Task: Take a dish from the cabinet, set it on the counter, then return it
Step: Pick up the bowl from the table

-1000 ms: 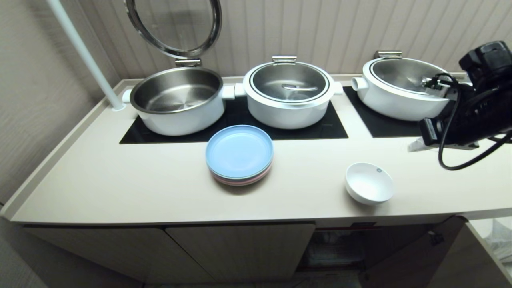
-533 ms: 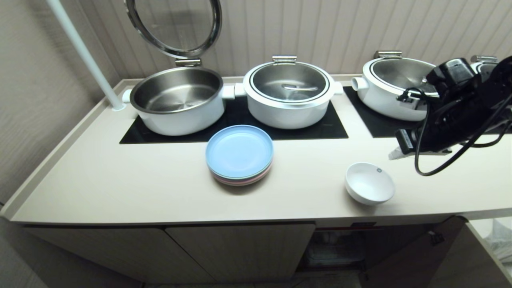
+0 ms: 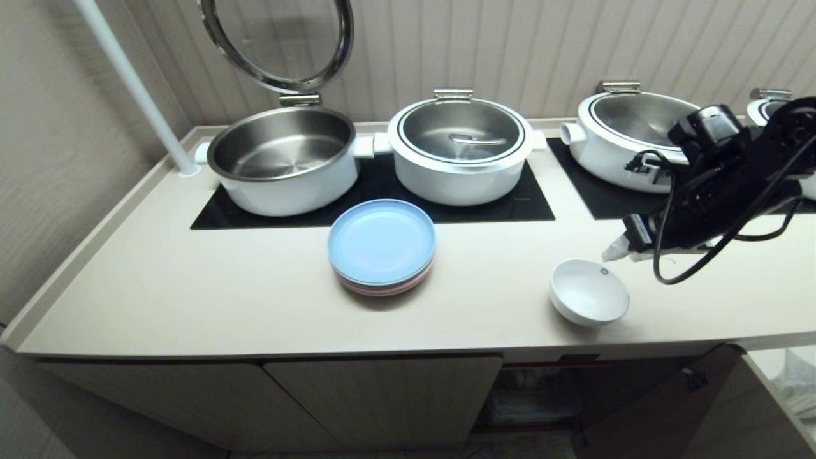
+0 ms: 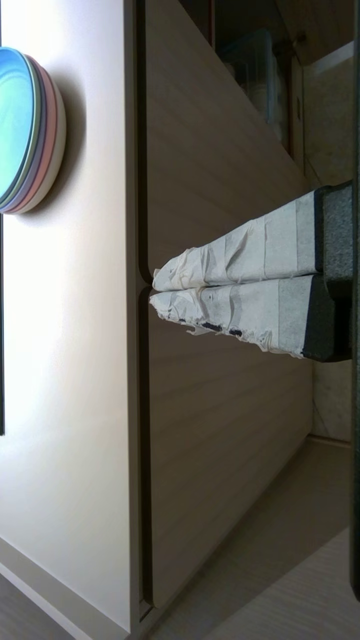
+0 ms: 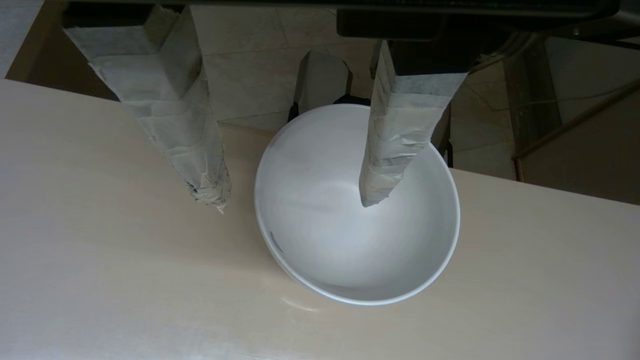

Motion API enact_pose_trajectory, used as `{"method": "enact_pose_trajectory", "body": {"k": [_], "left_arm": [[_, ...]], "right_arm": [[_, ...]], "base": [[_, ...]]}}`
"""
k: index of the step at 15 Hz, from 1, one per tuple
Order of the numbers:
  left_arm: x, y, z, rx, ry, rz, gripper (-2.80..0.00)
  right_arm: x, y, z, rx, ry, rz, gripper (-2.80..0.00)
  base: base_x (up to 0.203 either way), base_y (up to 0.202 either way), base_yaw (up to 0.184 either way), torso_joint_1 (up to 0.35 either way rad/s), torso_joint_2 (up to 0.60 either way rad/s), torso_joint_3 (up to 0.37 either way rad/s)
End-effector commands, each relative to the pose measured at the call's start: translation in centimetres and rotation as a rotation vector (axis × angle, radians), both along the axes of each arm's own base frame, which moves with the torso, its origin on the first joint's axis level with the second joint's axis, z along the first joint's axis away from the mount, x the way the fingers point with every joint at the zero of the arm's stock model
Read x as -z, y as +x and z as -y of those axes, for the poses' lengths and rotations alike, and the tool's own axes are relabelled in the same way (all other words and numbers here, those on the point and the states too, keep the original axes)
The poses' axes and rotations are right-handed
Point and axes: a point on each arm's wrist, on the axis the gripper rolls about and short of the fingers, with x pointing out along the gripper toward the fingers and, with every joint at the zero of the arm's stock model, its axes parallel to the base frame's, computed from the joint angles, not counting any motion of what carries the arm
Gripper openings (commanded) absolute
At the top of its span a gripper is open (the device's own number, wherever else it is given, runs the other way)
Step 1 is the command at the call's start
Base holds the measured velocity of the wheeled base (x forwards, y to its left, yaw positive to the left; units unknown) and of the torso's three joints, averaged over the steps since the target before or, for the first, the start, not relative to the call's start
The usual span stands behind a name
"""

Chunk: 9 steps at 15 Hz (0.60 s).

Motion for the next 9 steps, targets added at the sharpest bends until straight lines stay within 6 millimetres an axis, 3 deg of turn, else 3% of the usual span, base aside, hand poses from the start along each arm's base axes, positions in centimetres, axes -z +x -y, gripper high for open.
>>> {"method": "enact_pose_trajectory", "body": {"k": [1, 9], "left_arm": [[0.0, 0.0, 0.0, 0.000, 0.000, 0.000, -2.80], [0.0, 0.0, 0.0, -0.001, 0.000, 0.000, -2.80]], "right_arm": [[0.5, 0.3, 0.0, 0.002, -0.001, -0.014, 0.00], [2.4, 1.7, -0.1, -0.018, -0.020, -0.063, 0.00]], "base": [[0.000, 0.000, 0.000, 0.000, 0.00, 0.000], [0.000, 0.000, 0.000, 0.000, 0.00, 0.000]]}}
